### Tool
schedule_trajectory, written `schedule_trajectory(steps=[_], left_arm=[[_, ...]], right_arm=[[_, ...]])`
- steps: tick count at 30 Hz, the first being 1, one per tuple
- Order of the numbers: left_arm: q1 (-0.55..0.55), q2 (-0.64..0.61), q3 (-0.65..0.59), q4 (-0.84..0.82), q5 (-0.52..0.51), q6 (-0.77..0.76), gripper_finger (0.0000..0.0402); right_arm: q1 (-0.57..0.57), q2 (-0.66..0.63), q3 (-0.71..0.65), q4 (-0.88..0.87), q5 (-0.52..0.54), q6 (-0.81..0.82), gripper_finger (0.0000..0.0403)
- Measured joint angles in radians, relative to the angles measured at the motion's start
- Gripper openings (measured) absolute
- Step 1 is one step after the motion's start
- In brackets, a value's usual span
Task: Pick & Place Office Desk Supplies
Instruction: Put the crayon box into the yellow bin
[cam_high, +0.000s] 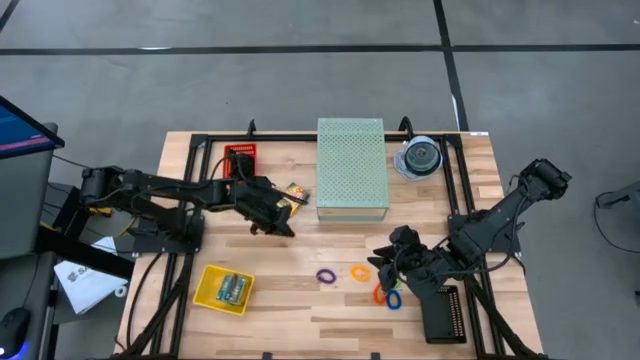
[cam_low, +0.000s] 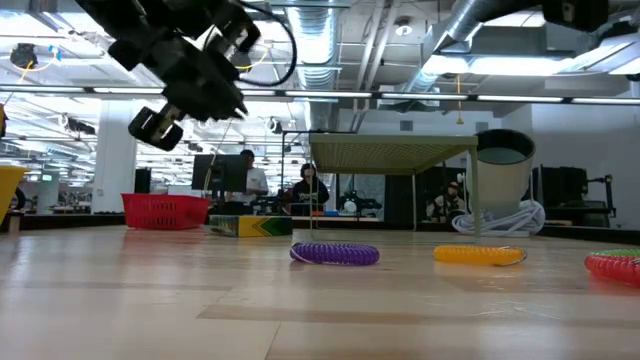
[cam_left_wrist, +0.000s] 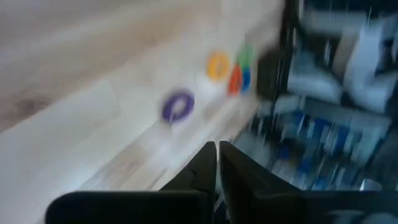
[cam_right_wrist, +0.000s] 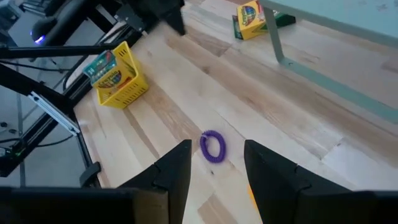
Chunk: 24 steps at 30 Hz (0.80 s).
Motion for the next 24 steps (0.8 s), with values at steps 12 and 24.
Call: schedule_trajectory(steps=[12,24], left_arm=[[-0.25,-0.002,-0.003,-0.134,-0.79,-0.562,0.0112],[-0.227,0.13,-0.003,-0.229,-0.902,-0.793,0.0164]], right_arm=[[0.037,0.0,0.0,-0.004,0.029,0.056,0.0146],[0.02,0.0,0.0,0.018,0.07,0.063,0.0146]])
